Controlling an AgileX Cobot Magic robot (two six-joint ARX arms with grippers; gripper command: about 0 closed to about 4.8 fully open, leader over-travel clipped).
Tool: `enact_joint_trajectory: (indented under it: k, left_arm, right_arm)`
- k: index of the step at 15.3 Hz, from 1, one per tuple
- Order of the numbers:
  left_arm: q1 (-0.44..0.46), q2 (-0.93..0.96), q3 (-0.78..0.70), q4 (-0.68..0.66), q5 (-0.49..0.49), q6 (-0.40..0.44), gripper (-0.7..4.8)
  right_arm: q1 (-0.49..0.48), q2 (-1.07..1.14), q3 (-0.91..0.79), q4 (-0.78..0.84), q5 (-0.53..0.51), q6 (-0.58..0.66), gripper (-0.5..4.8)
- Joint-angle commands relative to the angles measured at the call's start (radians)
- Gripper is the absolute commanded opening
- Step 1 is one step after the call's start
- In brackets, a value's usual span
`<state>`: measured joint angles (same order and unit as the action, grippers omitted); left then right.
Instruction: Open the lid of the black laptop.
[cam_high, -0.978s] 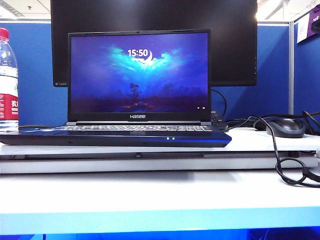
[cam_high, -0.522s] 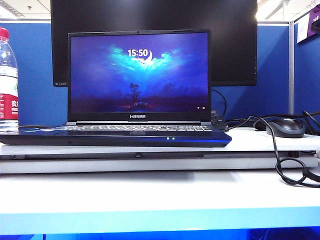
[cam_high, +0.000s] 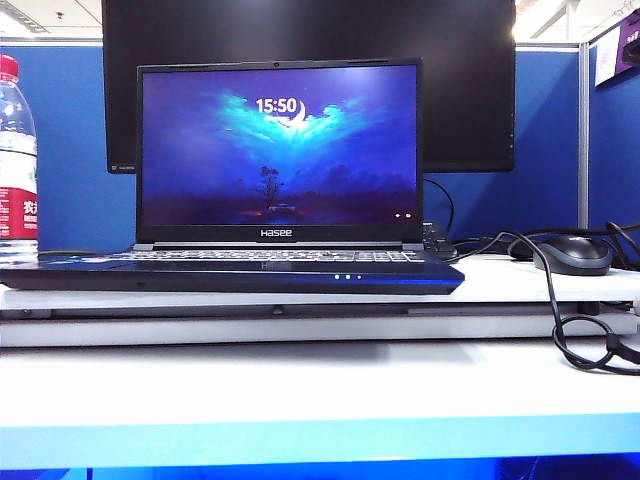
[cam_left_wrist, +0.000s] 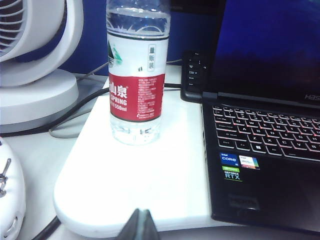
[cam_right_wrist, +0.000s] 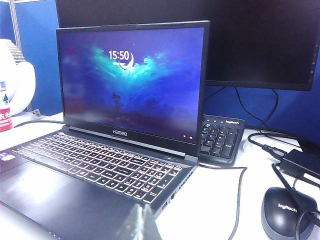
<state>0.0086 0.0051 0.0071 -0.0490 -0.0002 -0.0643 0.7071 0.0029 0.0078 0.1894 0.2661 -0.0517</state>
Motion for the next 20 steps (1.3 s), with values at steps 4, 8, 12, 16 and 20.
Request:
enact_joint_trajectory:
  k: [4, 8, 12, 16, 20]
  left_arm:
    - [0.001, -0.002, 0.0, 0.005, 0.004, 0.004, -0.02]
    - [0.001, -0.002, 0.0, 0.005, 0.004, 0.004, -0.02]
    - [0.001, -0.002, 0.0, 0.005, 0.004, 0.004, -0.02]
    - [0.001, -0.002, 0.0, 0.005, 0.004, 0.004, -0.02]
    - [0.001, -0.002, 0.0, 0.005, 0.004, 0.004, -0.03]
  right_arm:
    - [-0.373, -0.001, -0.008, -0.115, -0.129, 0.109, -0.05]
    - [-0.648, -0.001, -0.008, -0.135, -0.295, 0.111, -0.05]
    - [-0.708, -0.001, -0.008, -0.142, -0.283, 0.107, -0.05]
    - [-0.714, -0.001, -0.008, -0.142, -0.285, 0.107, -0.05]
    - [-0.713, -0.001, -0.008, -0.141, -0.287, 0.107, -0.05]
